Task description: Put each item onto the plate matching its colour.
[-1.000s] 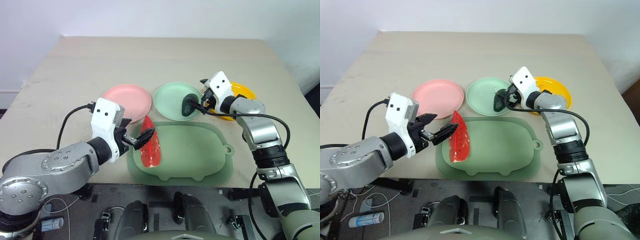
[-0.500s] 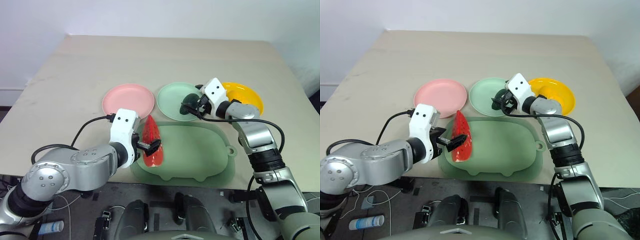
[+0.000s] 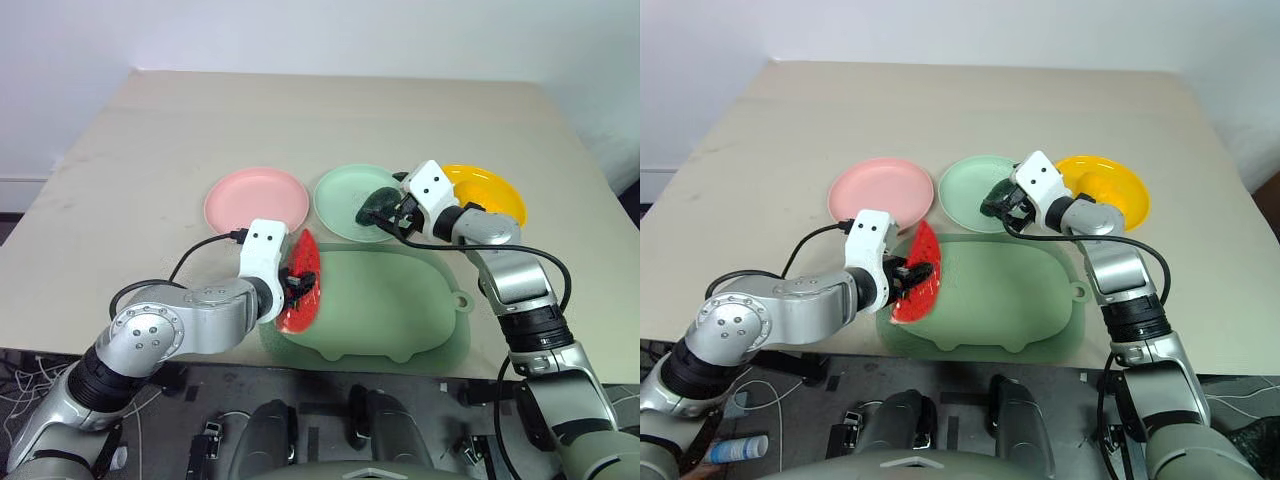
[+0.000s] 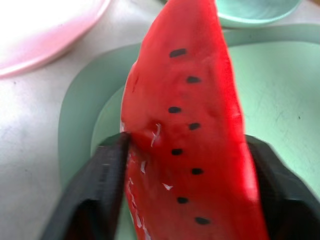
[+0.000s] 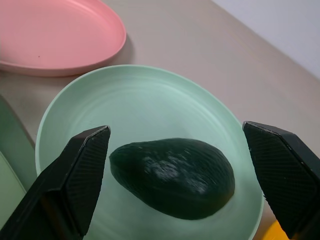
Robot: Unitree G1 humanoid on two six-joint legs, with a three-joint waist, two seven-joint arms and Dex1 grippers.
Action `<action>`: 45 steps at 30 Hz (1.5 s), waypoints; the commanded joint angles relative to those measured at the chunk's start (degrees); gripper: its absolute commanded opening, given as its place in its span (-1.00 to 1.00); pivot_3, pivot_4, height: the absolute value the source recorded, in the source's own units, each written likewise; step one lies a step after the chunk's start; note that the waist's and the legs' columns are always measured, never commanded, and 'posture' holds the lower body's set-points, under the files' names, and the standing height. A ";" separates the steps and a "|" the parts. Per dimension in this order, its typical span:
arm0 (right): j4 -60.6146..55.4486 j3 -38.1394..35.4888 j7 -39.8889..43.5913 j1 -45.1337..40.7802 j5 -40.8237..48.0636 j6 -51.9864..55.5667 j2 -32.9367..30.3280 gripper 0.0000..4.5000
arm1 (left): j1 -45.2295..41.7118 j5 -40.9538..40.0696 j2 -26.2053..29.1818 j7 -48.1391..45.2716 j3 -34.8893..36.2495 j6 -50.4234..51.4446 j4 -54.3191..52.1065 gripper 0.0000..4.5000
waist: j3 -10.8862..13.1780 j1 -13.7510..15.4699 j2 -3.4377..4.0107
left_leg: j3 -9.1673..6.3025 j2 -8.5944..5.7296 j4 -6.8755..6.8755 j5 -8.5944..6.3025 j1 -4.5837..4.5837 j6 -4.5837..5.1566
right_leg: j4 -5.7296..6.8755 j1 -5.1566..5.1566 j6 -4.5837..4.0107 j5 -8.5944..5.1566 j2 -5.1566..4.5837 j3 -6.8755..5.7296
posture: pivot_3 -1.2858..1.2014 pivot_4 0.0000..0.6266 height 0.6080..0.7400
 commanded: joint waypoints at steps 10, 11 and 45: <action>-2.78 -5.86 -3.29 -2.41 2.29 1.72 -0.17 1.00 | -10.07 6.99 -2.53 -1.26 6.68 0.65 4.54 0.03 | 0.01 0.08 -0.01 | 0.00 -0.01 0.01 0.00 -0.06 0.00 | -0.02 -0.02 0.00 0.00 -0.01 -0.03 | 0.03 -0.52 1.00; -3.06 -6.64 -3.58 -2.34 2.78 2.03 -0.13 1.00 | -11.78 8.93 -2.83 -1.54 7.15 1.04 6.67 0.03 | 0.01 0.11 -0.02 | 0.00 -0.02 0.02 0.00 -0.06 0.00 | -0.02 -0.01 0.00 0.00 -0.01 -0.04 | 0.03 -0.52 1.00; -19.19 -27.87 6.94 18.43 26.88 11.48 -5.56 1.00 | -1.86 49.80 -4.74 -47.47 33.09 -1.39 2.40 0.97 | 0.02 -0.29 0.00 | 0.14 0.13 -0.22 0.01 -0.16 -0.03 | -0.02 -0.16 0.02 0.00 0.00 -0.12 | 0.03 -0.52 1.00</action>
